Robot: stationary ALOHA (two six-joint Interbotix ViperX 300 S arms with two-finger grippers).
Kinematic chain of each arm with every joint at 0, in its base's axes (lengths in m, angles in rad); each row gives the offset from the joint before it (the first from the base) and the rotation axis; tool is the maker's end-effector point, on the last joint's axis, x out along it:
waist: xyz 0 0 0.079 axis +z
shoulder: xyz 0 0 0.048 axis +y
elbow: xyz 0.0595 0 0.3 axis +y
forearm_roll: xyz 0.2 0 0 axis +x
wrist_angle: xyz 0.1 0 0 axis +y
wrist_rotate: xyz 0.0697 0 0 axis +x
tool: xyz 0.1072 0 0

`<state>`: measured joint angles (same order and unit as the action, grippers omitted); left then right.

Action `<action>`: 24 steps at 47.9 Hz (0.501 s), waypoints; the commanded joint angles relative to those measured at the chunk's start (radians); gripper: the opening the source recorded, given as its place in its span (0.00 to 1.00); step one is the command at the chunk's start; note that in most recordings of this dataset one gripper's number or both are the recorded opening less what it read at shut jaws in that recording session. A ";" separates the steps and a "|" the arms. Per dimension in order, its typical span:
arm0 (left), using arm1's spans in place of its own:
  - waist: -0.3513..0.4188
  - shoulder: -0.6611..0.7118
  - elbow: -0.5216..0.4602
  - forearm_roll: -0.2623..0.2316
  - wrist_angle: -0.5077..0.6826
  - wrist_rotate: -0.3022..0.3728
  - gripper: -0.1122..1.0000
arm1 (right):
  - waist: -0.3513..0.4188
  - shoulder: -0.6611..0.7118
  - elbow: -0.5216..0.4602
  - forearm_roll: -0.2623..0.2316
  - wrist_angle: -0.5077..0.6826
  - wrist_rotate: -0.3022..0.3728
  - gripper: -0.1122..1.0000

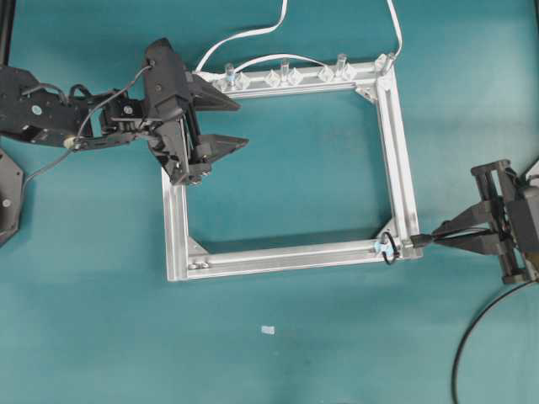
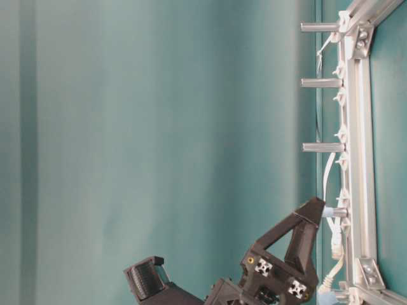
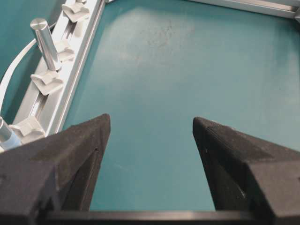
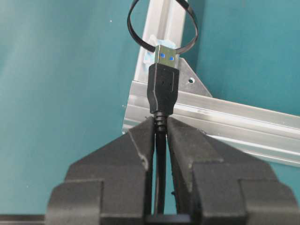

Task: Insert the wire through the string loop located on the right side.
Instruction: 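Push the USB plug through the black zip-tie loop with the right gripper, then move the left gripper across the frame toward the protruding USB plug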

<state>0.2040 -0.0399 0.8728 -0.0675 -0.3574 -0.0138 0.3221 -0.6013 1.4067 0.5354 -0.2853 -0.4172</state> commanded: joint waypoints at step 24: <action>-0.003 -0.025 -0.046 0.003 -0.003 -0.002 0.75 | -0.003 0.147 -0.097 -0.003 -0.078 -0.003 0.20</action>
<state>0.2025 -0.0399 0.8468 -0.0675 -0.3574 -0.0138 0.3206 -0.4755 1.3422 0.5354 -0.3359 -0.4188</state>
